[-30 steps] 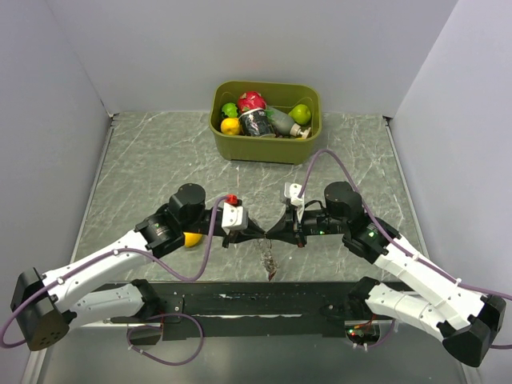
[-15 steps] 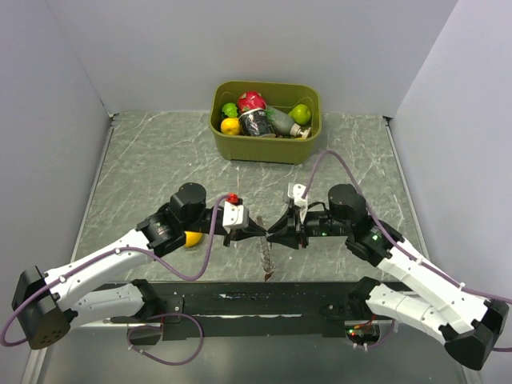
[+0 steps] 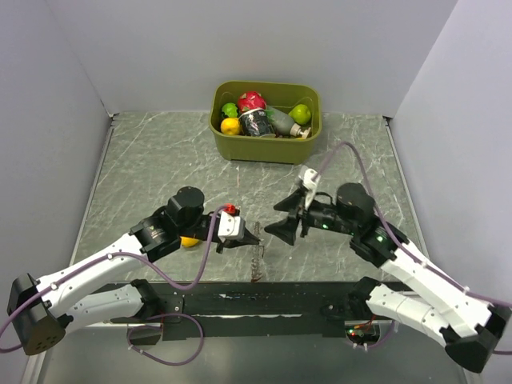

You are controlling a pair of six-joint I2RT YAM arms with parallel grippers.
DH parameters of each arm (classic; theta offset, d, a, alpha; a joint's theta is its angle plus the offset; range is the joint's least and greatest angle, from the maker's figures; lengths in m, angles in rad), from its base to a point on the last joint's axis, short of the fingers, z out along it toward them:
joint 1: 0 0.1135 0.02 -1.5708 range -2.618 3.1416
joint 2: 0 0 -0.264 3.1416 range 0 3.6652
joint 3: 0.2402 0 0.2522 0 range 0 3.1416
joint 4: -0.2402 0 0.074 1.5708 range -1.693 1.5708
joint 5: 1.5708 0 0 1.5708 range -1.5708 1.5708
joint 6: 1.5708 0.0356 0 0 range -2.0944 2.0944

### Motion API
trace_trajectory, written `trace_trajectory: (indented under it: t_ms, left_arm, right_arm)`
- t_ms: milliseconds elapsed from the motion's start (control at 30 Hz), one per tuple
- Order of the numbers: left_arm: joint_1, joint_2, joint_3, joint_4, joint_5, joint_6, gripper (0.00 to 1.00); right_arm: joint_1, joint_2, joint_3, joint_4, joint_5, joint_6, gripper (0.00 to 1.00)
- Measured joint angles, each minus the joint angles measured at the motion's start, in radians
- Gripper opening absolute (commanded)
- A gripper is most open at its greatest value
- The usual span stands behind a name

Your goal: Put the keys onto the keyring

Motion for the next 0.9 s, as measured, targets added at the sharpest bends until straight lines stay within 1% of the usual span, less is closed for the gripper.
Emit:
trace_trajectory:
  t_ms: [67,100,200,333,567,900]
  left_arm:
    - [-0.001,-0.002,0.001,-0.034,0.007,0.023,0.01]
    - [-0.002,-0.003,0.002,-0.05,0.009,0.031,0.01]
    - [-0.005,-0.011,0.002,-0.083,0.012,0.05,0.01]
    - [-0.01,-0.024,0.003,-0.113,0.012,0.068,0.01]
    - [-0.013,-0.024,0.021,-0.119,0.013,0.077,0.01]
    - [-0.022,-0.024,0.024,-0.121,0.025,0.096,0.01]
  right_arm:
    - [-0.001,0.043,0.013,-0.008,0.016,0.034,0.74]
    - [-0.001,0.067,0.013,-0.012,0.023,0.05,0.69]
    - [-0.002,0.114,0.013,-0.052,0.03,0.108,0.66]
    - [-0.003,0.143,0.02,-0.091,0.028,0.176,0.66]
    - [-0.003,0.164,0.023,-0.092,-0.01,0.291,0.7]
    - [-0.003,0.262,0.023,-0.042,-0.077,0.427,0.68]
